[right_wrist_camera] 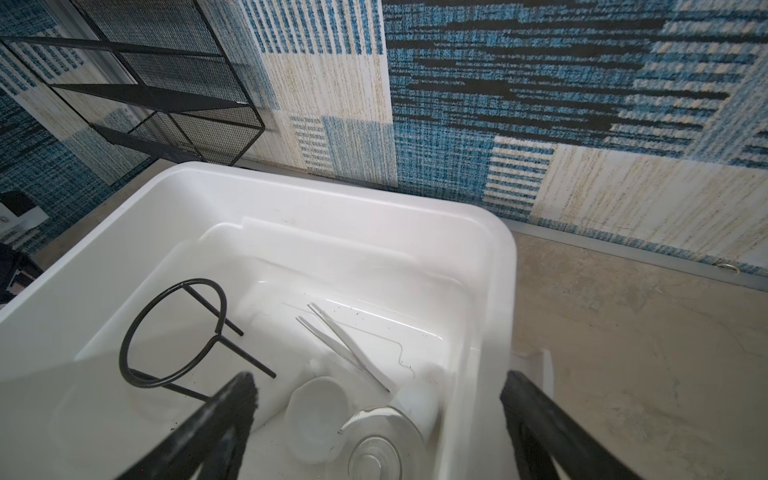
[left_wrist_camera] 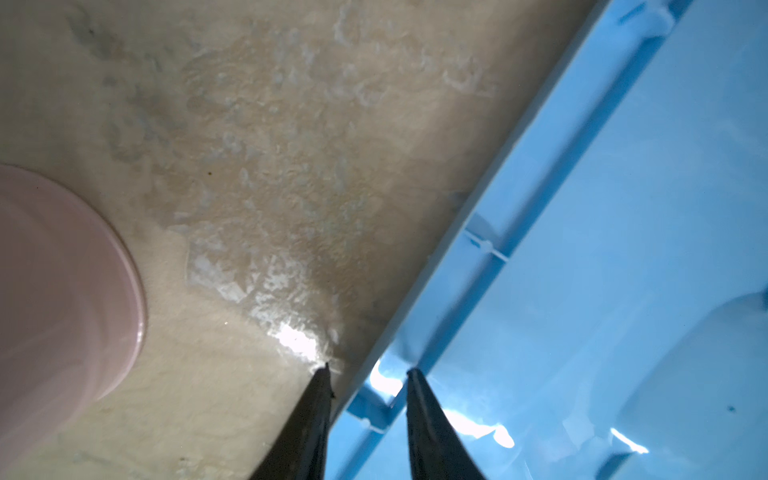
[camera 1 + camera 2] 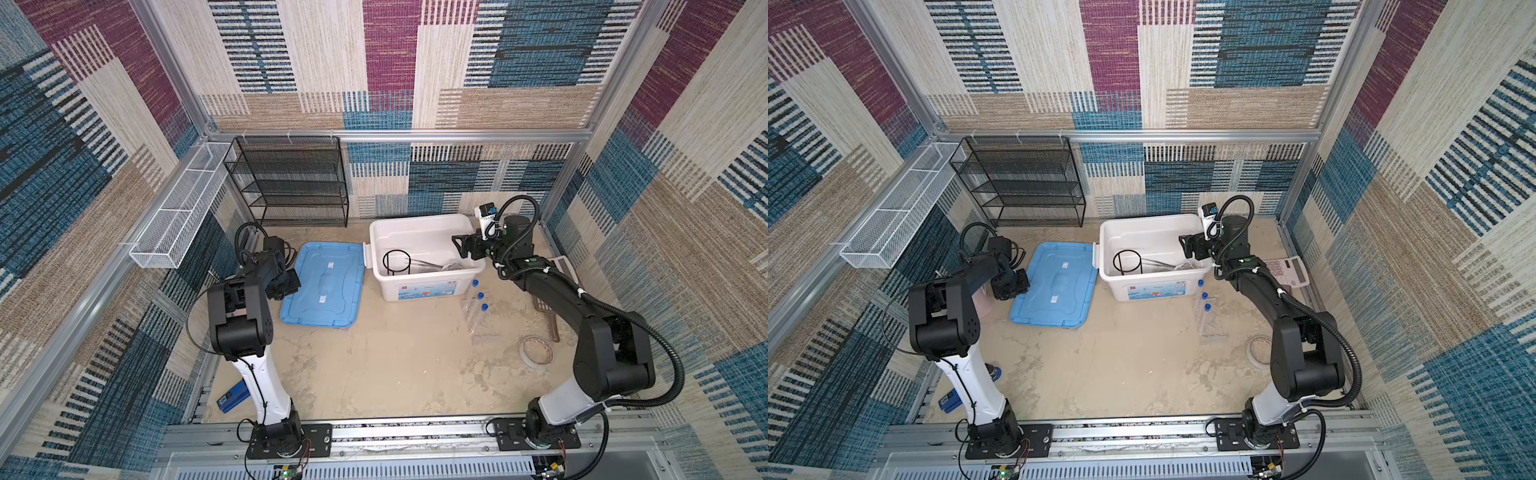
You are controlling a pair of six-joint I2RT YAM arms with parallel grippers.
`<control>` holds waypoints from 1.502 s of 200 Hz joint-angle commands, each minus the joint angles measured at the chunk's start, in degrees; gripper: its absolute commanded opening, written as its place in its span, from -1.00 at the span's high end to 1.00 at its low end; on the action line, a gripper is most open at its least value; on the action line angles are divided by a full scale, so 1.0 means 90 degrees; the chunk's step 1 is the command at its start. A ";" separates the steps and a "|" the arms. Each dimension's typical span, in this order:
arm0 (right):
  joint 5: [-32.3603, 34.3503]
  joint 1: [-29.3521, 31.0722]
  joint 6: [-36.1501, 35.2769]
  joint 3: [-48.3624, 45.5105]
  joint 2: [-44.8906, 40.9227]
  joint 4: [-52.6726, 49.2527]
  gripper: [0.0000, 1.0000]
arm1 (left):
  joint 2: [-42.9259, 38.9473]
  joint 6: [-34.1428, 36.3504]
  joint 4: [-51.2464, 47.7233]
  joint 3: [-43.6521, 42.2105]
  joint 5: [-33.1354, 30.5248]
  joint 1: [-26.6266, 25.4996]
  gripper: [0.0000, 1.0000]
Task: Organize the chemistry lab equipment
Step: 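Lower the left gripper and close it on the blue lid's rim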
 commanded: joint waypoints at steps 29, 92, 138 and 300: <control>-0.0017 -0.0009 0.0066 0.0011 -0.0050 0.0266 -0.89 | -0.0110 0.0085 0.0104 -0.0196 0.0517 -0.0006 0.57; -0.0066 -0.0015 0.0115 0.0019 -0.0041 0.0281 -0.88 | -0.0386 0.0105 0.0192 -0.0501 0.0515 -0.0045 0.59; -0.0057 -0.0018 0.0134 0.0027 -0.0085 0.0266 -0.89 | -0.0307 0.0180 0.0106 -0.0488 0.0524 -0.0045 0.55; -0.0039 -0.0026 0.0129 0.0030 -0.0247 0.0218 -0.89 | -0.0805 0.0321 0.0043 -0.0863 0.0491 -0.0046 0.90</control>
